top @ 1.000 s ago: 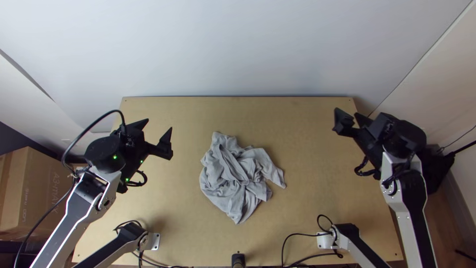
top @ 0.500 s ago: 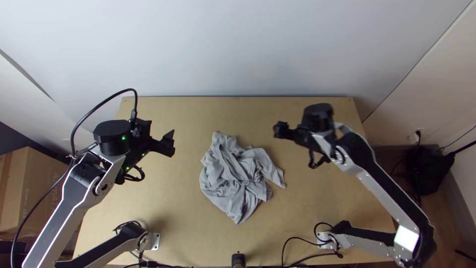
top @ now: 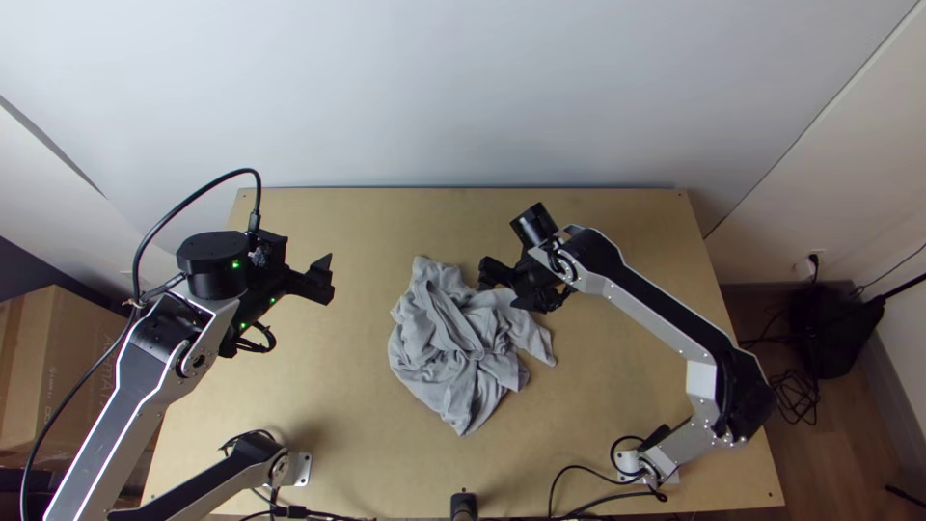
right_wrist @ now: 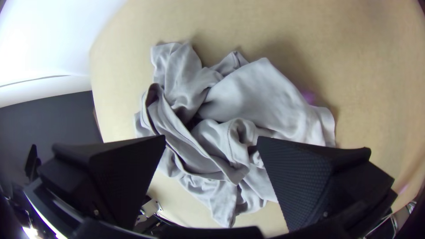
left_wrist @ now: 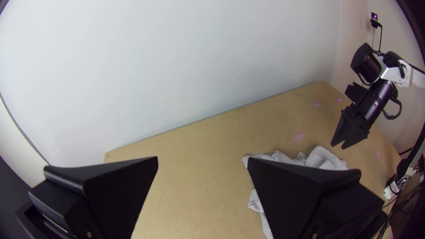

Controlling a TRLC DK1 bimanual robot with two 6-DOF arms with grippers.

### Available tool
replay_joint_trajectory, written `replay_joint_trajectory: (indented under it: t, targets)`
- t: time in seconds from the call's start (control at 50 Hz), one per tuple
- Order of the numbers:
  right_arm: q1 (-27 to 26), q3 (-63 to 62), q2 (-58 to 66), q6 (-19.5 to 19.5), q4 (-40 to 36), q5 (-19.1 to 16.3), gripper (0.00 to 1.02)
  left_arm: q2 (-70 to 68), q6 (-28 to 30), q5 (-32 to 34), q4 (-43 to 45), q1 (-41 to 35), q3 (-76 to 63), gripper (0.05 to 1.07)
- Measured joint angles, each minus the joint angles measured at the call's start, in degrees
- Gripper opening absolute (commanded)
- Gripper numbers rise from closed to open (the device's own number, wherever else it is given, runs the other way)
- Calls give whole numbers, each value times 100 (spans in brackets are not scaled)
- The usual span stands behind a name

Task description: Fold the t-shirt

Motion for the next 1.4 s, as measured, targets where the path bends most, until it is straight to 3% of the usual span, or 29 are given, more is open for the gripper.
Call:
replay_joint_trajectory:
  t: [0.1,0.22,0.4,0.52,0.64,0.86,1.0,1.22,1.4]
  targets:
    - [37,70,227,87,-46,-68,86,0,0,0,0,31,0,103]
    - [92,70,409,109,-85,-70,66,0,0,0,0,42,-2,103]
    - [105,70,560,107,-87,-70,58,0,2,0,0,105,-2,103]
    - [105,70,719,101,-85,-70,40,-2,2,0,0,138,-2,103]
    - [105,70,881,76,-85,-70,3,-17,2,2,0,186,-2,103]
    - [105,195,1058,46,-341,-111,3,-149,7,4,2,407,-81,103]
    - [107,562,896,-240,-267,-127,3,-247,28,46,28,564,-208,103]
    - [138,1340,173,-785,638,745,3,-269,24,168,48,503,-330,103]
    - [127,1768,-68,-1563,1182,1574,3,-295,-31,240,90,96,-538,103]
